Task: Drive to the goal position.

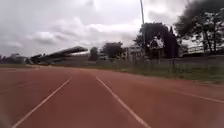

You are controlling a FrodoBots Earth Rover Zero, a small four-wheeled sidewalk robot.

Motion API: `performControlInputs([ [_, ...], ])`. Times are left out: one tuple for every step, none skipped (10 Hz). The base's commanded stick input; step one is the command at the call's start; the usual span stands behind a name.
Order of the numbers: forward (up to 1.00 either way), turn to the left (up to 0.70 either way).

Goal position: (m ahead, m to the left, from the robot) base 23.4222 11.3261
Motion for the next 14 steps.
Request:
performControlInputs([
  [0.7, 0.0],
  [0.7, 0.0],
  [0.7, 0.0],
  [0.7, 0.0],
  [0.7, 0.0],
  [0.7, 0.0],
  [0.7, 0.0],
  [0.7, 0.0],
  [0.7, 0.0],
  [0.7, 0.0],
  [0.7, 0.0],
  [0.7, 0.0],
  [0.7, 0.0],
  [0.7, 0.0],
])
